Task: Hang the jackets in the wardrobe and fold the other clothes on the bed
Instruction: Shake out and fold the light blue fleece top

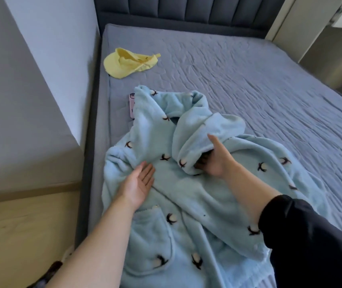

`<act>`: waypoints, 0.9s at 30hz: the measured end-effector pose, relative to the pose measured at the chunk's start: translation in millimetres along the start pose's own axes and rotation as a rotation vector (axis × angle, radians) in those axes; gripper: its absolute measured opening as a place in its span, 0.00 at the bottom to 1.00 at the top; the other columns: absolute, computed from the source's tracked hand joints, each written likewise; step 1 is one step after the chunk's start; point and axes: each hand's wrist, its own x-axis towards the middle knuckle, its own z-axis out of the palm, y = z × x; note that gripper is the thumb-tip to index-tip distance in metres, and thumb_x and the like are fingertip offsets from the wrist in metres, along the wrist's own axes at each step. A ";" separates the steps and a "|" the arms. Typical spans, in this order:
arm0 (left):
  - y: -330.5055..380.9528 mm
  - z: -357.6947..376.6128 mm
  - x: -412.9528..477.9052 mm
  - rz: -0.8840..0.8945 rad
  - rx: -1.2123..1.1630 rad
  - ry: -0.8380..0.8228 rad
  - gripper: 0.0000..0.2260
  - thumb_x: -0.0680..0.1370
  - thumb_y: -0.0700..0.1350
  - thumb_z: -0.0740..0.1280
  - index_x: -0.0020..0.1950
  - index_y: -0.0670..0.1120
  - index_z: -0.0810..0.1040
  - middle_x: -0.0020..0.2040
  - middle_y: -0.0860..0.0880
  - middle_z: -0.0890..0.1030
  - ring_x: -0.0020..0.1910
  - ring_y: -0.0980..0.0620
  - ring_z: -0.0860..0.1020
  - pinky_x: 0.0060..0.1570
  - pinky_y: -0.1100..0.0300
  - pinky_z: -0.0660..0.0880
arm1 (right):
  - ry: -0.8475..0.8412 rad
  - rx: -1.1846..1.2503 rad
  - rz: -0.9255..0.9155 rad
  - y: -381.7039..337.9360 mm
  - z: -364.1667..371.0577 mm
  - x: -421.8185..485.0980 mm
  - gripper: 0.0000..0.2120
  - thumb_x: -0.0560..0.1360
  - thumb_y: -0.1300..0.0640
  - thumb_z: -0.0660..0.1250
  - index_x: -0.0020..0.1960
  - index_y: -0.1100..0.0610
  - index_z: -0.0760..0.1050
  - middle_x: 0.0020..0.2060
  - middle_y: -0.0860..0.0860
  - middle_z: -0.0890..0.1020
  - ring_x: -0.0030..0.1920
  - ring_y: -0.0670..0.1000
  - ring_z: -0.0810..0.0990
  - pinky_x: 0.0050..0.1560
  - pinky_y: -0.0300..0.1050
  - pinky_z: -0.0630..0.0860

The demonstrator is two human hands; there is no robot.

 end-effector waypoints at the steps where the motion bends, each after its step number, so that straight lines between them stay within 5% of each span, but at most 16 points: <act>1: -0.8 2.2 -2.5 0.015 0.047 0.006 0.19 0.84 0.46 0.53 0.75 0.44 0.63 0.72 0.46 0.68 0.71 0.49 0.67 0.64 0.58 0.65 | 0.007 0.073 -0.011 -5.7 2.7 0.5 0.23 0.76 0.42 0.61 0.59 0.60 0.76 0.53 0.58 0.82 0.53 0.58 0.79 0.54 0.52 0.74; 3: 3.8 -0.4 -8.5 0.067 0.123 0.100 0.19 0.84 0.45 0.51 0.75 0.44 0.61 0.74 0.46 0.66 0.73 0.49 0.65 0.65 0.57 0.63 | 0.154 0.134 -0.127 -18.7 11.5 2.8 0.21 0.77 0.50 0.64 0.66 0.60 0.71 0.57 0.58 0.79 0.58 0.58 0.77 0.57 0.54 0.74; 5: 10.1 -6.8 -10.6 0.075 0.037 0.250 0.20 0.84 0.44 0.47 0.76 0.43 0.57 0.77 0.46 0.59 0.75 0.47 0.59 0.69 0.54 0.59 | 0.415 -0.053 -0.307 -33.1 21.6 -0.3 0.18 0.76 0.63 0.63 0.66 0.64 0.70 0.50 0.55 0.78 0.49 0.54 0.78 0.52 0.48 0.76; 8: 18.1 -10.5 -12.2 -0.087 -0.251 0.083 0.19 0.84 0.44 0.50 0.75 0.43 0.60 0.75 0.44 0.63 0.74 0.45 0.62 0.67 0.53 0.62 | 0.594 -0.544 -0.649 -39.5 41.1 -17.1 0.08 0.72 0.68 0.58 0.45 0.59 0.73 0.34 0.48 0.72 0.34 0.44 0.70 0.36 0.33 0.69; 10: 25.0 -8.1 -16.0 -0.166 -0.334 0.020 0.19 0.83 0.45 0.54 0.74 0.44 0.63 0.73 0.42 0.66 0.72 0.43 0.65 0.66 0.52 0.64 | 0.469 -0.878 -0.976 -25.2 50.8 -39.9 0.11 0.66 0.70 0.57 0.33 0.55 0.67 0.29 0.49 0.71 0.31 0.46 0.69 0.30 0.32 0.65; 13: 42.4 -16.4 -26.6 -0.102 -0.205 0.066 0.19 0.84 0.48 0.51 0.74 0.45 0.63 0.73 0.43 0.66 0.73 0.43 0.64 0.64 0.52 0.64 | -0.051 -1.499 -1.349 15.3 36.9 -64.9 0.10 0.53 0.74 0.62 0.29 0.62 0.74 0.31 0.60 0.78 0.35 0.60 0.80 0.33 0.44 0.74; 15: 48.5 -29.1 -27.4 -0.089 -0.193 0.117 0.20 0.84 0.48 0.50 0.75 0.42 0.62 0.74 0.41 0.64 0.73 0.40 0.63 0.61 0.54 0.67 | -0.374 -1.835 -1.214 38.8 11.0 -67.4 0.16 0.52 0.76 0.65 0.37 0.64 0.80 0.49 0.63 0.82 0.56 0.65 0.79 0.57 0.57 0.75; 17: 54.0 -38.9 -29.5 -0.113 -0.121 0.141 0.23 0.84 0.53 0.49 0.73 0.41 0.65 0.74 0.40 0.64 0.73 0.38 0.62 0.64 0.52 0.66 | -0.447 -1.986 -0.900 57.4 -17.1 -68.2 0.17 0.62 0.74 0.64 0.48 0.62 0.80 0.69 0.58 0.71 0.73 0.58 0.64 0.74 0.48 0.56; 20: 60.9 -30.2 -37.2 -0.142 0.002 -0.040 0.24 0.82 0.59 0.51 0.57 0.42 0.76 0.62 0.39 0.75 0.66 0.37 0.70 0.69 0.44 0.63 | -0.088 -1.387 -0.535 69.2 -29.3 -68.2 0.21 0.66 0.75 0.57 0.52 0.61 0.79 0.69 0.53 0.71 0.70 0.52 0.68 0.66 0.29 0.58; 22: 61.0 -14.2 -44.0 -0.135 0.374 -0.067 0.21 0.80 0.61 0.55 0.57 0.47 0.75 0.56 0.43 0.78 0.59 0.42 0.75 0.65 0.47 0.68 | 0.247 -0.949 -0.502 62.3 -22.0 -61.8 0.20 0.68 0.74 0.57 0.54 0.62 0.78 0.55 0.53 0.80 0.58 0.54 0.78 0.56 0.33 0.72; 24: 54.0 -4.8 -47.7 -0.074 0.660 -0.059 0.17 0.78 0.60 0.61 0.56 0.49 0.76 0.52 0.48 0.81 0.52 0.48 0.78 0.50 0.57 0.75 | 0.523 -0.665 -0.452 45.5 -21.7 -46.0 0.15 0.71 0.67 0.60 0.56 0.62 0.76 0.47 0.55 0.81 0.48 0.56 0.80 0.52 0.46 0.78; 26: 42.0 0.4 -45.3 0.027 0.855 -0.075 0.13 0.75 0.57 0.68 0.51 0.49 0.79 0.46 0.52 0.82 0.46 0.53 0.80 0.39 0.67 0.74 | 0.562 -0.406 -0.327 26.0 -19.8 -29.9 0.11 0.72 0.63 0.64 0.53 0.65 0.77 0.43 0.59 0.81 0.41 0.57 0.80 0.47 0.53 0.80; 27: 35.7 2.1 -44.0 0.042 0.967 -0.108 0.14 0.73 0.55 0.71 0.54 0.49 0.78 0.49 0.53 0.82 0.48 0.55 0.80 0.41 0.69 0.73 | 0.516 -0.288 -0.254 19.1 -16.1 -23.9 0.08 0.72 0.62 0.65 0.49 0.65 0.77 0.41 0.59 0.81 0.37 0.56 0.79 0.41 0.52 0.80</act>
